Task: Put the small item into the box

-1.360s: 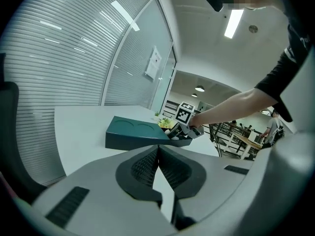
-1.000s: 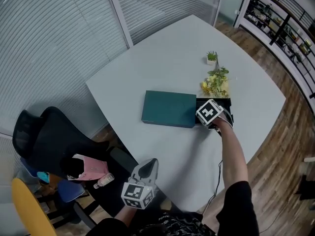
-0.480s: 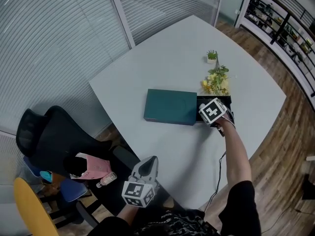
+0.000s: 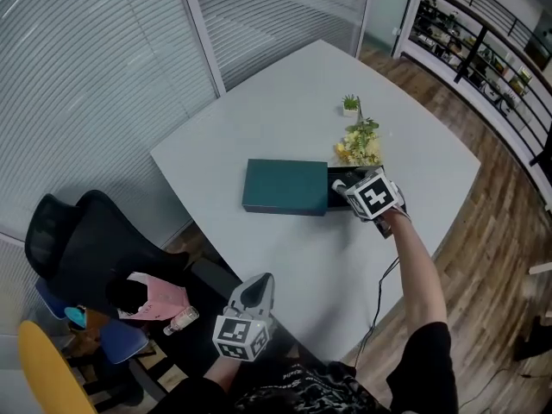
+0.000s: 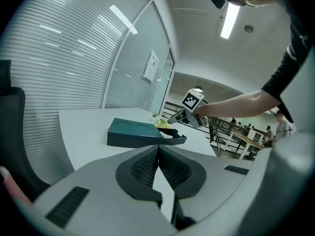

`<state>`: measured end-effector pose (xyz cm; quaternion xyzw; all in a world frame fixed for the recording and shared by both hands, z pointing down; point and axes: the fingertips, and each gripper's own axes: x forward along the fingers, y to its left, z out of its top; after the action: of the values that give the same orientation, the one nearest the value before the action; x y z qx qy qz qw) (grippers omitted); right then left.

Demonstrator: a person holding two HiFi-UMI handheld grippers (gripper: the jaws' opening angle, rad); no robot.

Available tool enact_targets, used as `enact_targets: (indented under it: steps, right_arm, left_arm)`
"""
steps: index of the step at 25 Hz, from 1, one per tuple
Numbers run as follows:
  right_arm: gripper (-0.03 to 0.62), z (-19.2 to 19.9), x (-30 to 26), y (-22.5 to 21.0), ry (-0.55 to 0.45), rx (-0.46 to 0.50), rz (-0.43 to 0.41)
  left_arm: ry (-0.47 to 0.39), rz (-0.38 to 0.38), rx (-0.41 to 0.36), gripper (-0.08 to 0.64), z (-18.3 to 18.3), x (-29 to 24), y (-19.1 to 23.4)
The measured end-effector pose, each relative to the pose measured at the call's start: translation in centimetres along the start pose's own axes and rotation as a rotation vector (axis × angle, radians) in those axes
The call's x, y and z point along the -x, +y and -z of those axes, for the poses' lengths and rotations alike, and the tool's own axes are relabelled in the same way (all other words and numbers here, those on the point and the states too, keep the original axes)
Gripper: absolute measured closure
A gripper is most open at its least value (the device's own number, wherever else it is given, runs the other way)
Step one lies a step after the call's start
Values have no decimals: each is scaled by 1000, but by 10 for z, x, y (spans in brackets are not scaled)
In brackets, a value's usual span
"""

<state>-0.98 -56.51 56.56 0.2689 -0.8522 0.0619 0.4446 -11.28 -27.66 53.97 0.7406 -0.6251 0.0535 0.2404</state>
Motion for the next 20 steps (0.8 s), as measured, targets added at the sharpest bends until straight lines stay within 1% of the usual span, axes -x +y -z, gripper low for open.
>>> enact_targets:
  steps: [6, 10, 14, 20]
  right_arm:
    - [333, -14, 58, 18, -140, -26, 16]
    - [335, -21, 97, 37, -233, -2, 36]
    - [347, -23, 136, 62, -334, 23, 57]
    - [347, -9, 179, 89, -414, -15, 96]
  left_arm:
    - [36, 58, -31, 541, 8, 12, -23]
    - [23, 85, -54, 541, 8, 18, -37]
    - [-12, 117, -73, 541, 5, 28, -49]
    - [-35, 182, -108, 541, 4, 38, -65]
